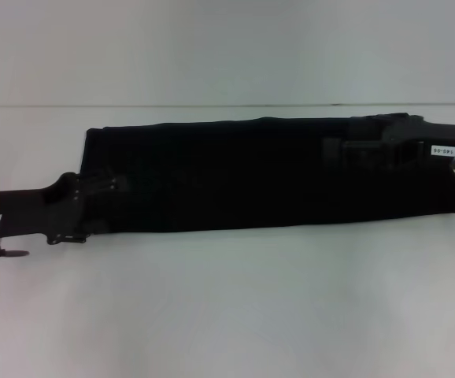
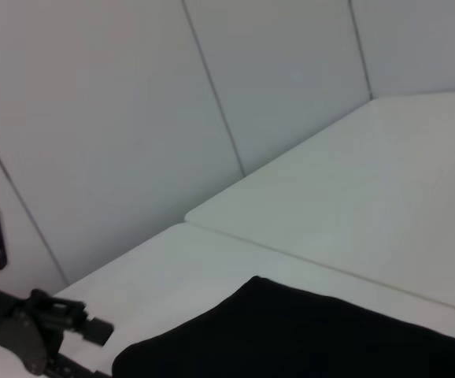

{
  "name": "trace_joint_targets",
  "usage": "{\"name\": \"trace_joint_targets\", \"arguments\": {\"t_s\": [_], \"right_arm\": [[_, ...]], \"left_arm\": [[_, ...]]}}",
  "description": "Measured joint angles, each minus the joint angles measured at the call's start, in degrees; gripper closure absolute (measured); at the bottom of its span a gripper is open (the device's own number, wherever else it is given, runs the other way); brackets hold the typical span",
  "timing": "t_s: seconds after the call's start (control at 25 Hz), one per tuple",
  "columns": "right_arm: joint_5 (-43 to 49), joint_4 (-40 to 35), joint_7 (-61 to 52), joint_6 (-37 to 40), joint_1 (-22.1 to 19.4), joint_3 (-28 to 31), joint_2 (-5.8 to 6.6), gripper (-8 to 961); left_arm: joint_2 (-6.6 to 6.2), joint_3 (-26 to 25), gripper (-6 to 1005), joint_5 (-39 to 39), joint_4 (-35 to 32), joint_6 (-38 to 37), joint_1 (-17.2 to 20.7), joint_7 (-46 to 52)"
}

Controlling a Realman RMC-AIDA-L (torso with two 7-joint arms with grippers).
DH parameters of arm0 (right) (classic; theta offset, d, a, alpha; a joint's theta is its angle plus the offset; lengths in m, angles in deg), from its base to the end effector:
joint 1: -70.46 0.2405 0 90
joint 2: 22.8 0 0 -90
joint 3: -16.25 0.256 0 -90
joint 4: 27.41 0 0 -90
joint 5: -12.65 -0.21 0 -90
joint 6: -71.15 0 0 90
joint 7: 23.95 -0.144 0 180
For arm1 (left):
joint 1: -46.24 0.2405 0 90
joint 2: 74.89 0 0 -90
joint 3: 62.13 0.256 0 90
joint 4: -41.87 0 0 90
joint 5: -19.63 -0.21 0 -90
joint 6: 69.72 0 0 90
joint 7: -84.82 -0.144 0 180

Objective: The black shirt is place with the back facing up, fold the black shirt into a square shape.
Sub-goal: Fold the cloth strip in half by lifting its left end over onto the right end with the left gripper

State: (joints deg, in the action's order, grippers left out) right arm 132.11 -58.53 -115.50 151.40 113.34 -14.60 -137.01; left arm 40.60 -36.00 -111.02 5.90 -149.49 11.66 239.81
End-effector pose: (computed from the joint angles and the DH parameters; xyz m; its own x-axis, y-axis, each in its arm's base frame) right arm 0.2325 0.4036 0.0287 0.7154 -0.4394 -0.5433 -0.6107 -0.7709 -0.1807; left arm -0.3050 0.3616 0.0338 -0.3078 0.8438 0.4397 0.9413 0.2027 0.2698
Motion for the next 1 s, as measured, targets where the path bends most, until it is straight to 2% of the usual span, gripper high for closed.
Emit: {"name": "trace_joint_targets", "arguments": {"t_s": [0.36,1.0], "right_arm": [[-0.1,-0.1,0.4,-0.9,0.8,-0.8,-0.14,21],[-0.2,-0.6,0.5,-5.2,1.8,-1.0,-0.52,22]], "left_arm": [[-0.04,-4.5,50,-0.5,2.1,4.6,2.1,5.5],[0.04,-3.6,50,-2.5,4.5,9.1,1.2,8.4]]}}
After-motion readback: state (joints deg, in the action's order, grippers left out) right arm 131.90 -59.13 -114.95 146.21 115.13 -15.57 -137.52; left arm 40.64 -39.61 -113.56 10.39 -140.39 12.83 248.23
